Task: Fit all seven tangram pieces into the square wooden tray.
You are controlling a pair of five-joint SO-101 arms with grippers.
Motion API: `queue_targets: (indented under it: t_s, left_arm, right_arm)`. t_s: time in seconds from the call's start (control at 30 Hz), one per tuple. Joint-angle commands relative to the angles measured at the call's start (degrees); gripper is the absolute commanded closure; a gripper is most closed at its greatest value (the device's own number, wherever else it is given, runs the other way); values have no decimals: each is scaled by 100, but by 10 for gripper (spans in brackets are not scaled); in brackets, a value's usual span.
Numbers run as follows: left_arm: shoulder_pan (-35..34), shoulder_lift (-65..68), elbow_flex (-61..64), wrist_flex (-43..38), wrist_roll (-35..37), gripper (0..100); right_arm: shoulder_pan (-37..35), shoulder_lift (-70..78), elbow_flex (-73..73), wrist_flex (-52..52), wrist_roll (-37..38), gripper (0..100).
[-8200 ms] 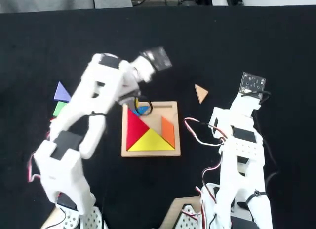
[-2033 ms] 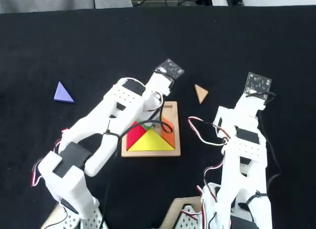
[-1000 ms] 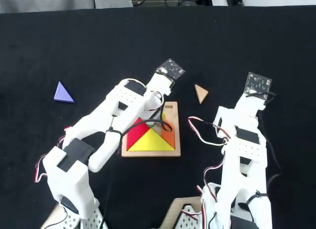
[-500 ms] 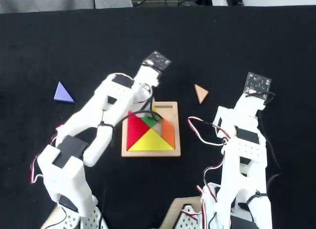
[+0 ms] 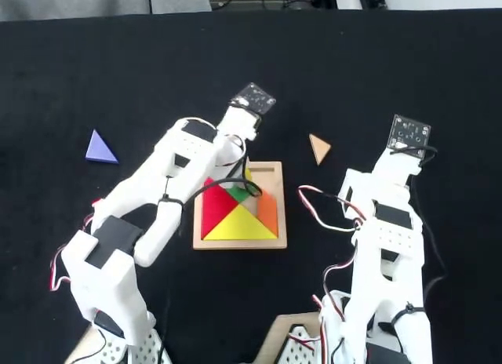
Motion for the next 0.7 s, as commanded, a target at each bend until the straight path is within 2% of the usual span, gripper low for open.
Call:
queue_targets:
  t_s: [0.0,0.23,0.33,0.5,0.67]
  left_arm:
    - [-84,-44,-321,-79,-44,733]
    - [-435,-35,-268,-79,-158,733]
    - [-488,-35,-145,-79,-396,733]
    - [-497,-141,-127,-9,-369,733]
    - [-479,-949,-303,440,-360,733]
  right_arm:
    - [-70,-233,-127,-123,-35,983]
    - [-79,-233,-127,-123,-35,983]
    - [-79,-233,-127,-123,-35,983]
    - [-79,-233,-127,-123,-35,983]
    - [-79,-233,-127,-123,-35,983]
